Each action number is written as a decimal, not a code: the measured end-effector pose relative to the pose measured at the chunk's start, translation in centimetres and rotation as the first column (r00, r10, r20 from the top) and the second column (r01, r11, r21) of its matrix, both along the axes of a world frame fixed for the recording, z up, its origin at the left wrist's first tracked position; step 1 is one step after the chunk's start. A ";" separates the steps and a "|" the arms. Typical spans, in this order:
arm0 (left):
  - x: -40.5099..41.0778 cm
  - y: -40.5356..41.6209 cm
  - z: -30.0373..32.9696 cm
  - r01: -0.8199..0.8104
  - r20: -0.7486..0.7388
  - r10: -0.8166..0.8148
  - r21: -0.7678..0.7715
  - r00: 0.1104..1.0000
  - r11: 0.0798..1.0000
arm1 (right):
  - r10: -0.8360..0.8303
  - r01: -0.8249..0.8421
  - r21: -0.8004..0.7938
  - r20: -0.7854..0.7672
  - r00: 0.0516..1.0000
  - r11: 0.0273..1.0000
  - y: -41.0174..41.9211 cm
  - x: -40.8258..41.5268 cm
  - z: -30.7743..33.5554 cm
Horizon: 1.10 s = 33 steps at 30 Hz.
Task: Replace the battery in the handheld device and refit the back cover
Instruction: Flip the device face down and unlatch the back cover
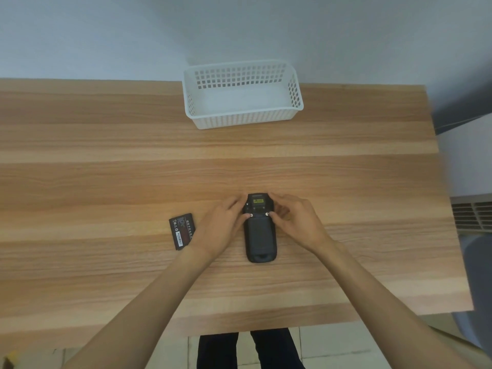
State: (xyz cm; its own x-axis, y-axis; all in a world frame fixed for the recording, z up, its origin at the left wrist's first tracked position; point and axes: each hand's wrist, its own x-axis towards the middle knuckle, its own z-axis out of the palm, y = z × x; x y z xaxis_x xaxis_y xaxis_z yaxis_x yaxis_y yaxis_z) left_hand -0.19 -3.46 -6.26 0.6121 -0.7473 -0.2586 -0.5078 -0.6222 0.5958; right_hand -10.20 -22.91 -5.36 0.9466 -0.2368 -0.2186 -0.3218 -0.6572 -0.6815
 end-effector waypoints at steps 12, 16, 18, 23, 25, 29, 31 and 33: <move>0.3 0.0 -0.2 -0.021 0.062 0.021 -0.009 0.998 1.000 | -0.058 0.056 0.047 0.021 0.998 0.997 -0.3 0.1 -0.6; 0.8 -0.1 -0.4 -0.051 0.016 0.051 -0.026 0.999 0.998 | -0.126 0.131 0.119 -0.049 0.991 0.984 -0.8 0.5 -0.5; 1.0 -0.1 -0.3 -0.055 0.004 0.055 -0.049 0.998 0.997 | -0.134 0.142 0.134 -0.066 0.989 0.981 -0.9 0.6 -0.5; 1.4 -0.4 0.2 -0.092 -0.048 0.089 -0.080 0.995 0.993 | -0.135 0.144 0.133 -0.076 0.988 0.981 -1.0 0.6 -0.7; 1.6 -0.5 0.2 -0.106 -0.072 0.100 -0.084 0.992 0.991 | -0.136 0.145 0.131 -0.081 0.987 0.981 -1.0 0.7 -0.6; 1.5 -0.5 0.0 -0.158 -0.136 0.144 -0.096 0.980 0.983 | -0.150 0.164 0.146 -0.101 0.983 0.976 -1.0 0.8 -0.4; 1.2 -0.4 0.0 -0.177 -0.163 0.158 -0.111 0.974 0.978 | -0.144 0.155 0.095 -0.113 0.983 0.983 -0.6 0.7 -0.3; 0.8 -0.3 0.0 -0.188 -0.174 0.163 -0.136 0.971 0.973 | -0.121 0.121 -0.007 -0.073 0.990 0.993 0.2 0.3 0.0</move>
